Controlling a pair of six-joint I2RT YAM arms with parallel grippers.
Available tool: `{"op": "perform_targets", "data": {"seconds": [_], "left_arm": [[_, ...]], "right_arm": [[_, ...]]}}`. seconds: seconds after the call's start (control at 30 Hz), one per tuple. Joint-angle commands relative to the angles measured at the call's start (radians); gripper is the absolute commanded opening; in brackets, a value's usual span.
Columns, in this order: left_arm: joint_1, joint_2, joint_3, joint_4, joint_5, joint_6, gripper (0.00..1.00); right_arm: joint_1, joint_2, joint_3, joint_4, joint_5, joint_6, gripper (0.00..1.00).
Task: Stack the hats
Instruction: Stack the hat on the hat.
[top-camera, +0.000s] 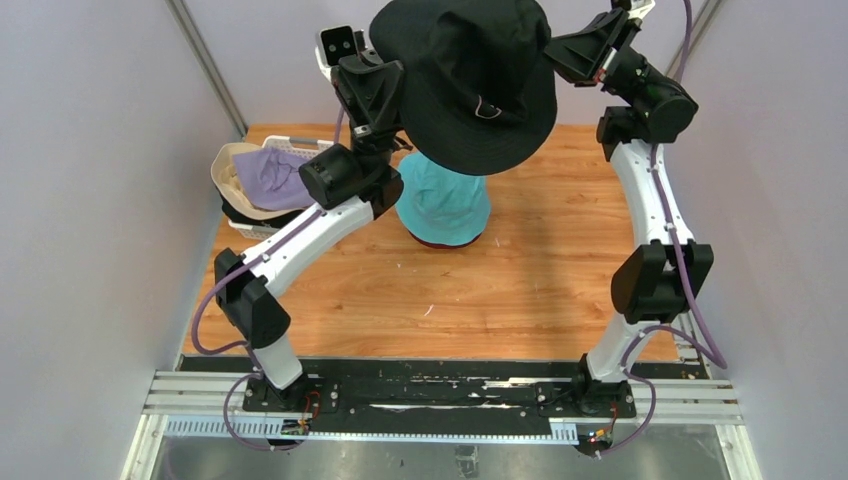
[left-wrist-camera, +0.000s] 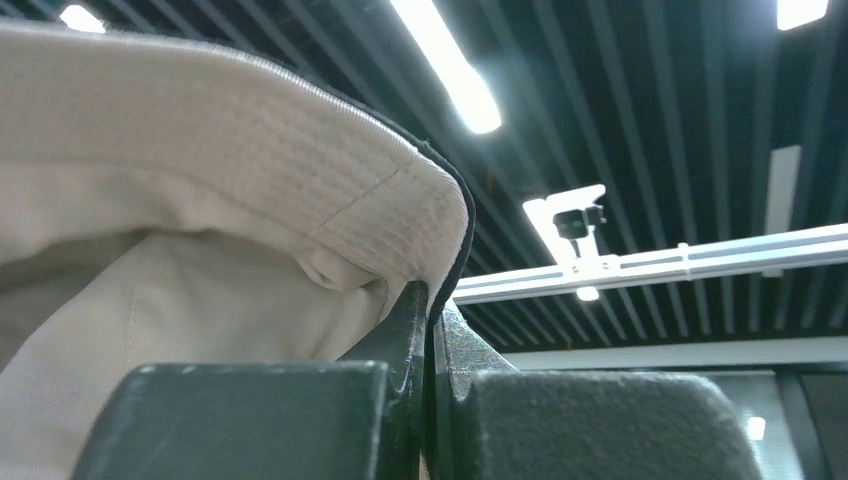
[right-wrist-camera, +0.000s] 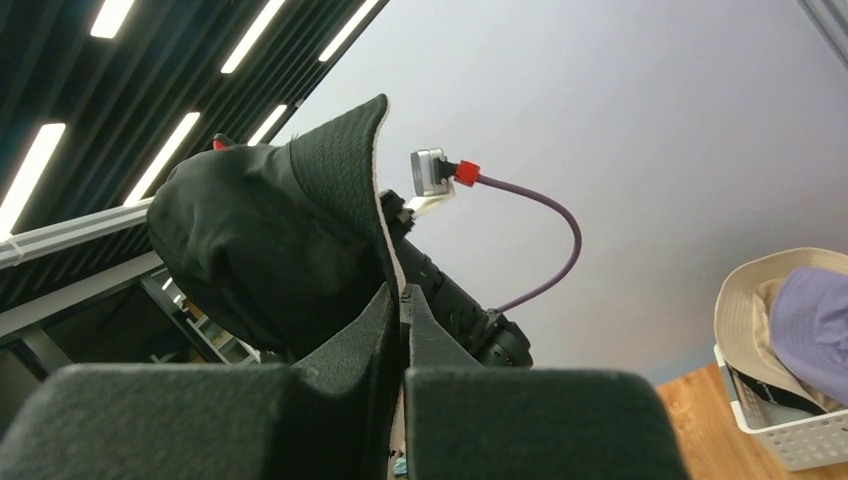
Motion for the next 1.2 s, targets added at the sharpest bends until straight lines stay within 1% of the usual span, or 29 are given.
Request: {"op": "perform_targets", "data": {"seconds": [0.0, 0.3, 0.4, 0.5, 0.57, 0.73, 0.83, 0.9, 1.03, 1.17], "left_arm": [[-0.036, 0.036, 0.128, 0.096, -0.041, -0.002, 0.00], [-0.058, 0.082, 0.198, 0.099, -0.091, 0.030, 0.00], [-0.058, 0.134, 0.273, 0.097, -0.133, 0.020, 0.00], [-0.059, 0.204, 0.392, 0.092, -0.166, 0.008, 0.00], [-0.058, 0.238, 0.446, 0.089, -0.188, 0.005, 0.00], [-0.045, 0.263, 0.467, 0.080, -0.198, 0.015, 0.00], [-0.031, 0.242, 0.412, 0.081, -0.178, 0.007, 0.00], [-0.015, 0.193, 0.323, 0.082, -0.142, 0.021, 0.00], [0.031, 0.033, 0.005, 0.084, -0.104, 0.073, 0.00], [0.089, -0.096, -0.201, 0.084, -0.076, 0.110, 0.00]], "right_arm": [[0.024, -0.043, -0.018, -0.020, -0.030, 0.022, 0.01], [0.049, -0.082, -0.064, -0.027, -0.070, 0.008, 0.01], [0.070, -0.102, -0.092, -0.039, -0.087, -0.006, 0.01], [0.084, -0.118, -0.116, -0.045, -0.103, -0.014, 0.01], [0.091, -0.128, -0.140, -0.046, -0.111, -0.020, 0.01], [0.098, -0.148, -0.186, -0.043, -0.124, -0.036, 0.01], [0.098, -0.154, -0.202, -0.041, -0.128, -0.053, 0.01], [0.097, -0.160, -0.212, -0.070, -0.130, -0.096, 0.01], [0.095, -0.173, -0.238, -0.130, -0.135, -0.177, 0.01], [0.095, -0.176, -0.256, -0.172, -0.137, -0.244, 0.00]]}}
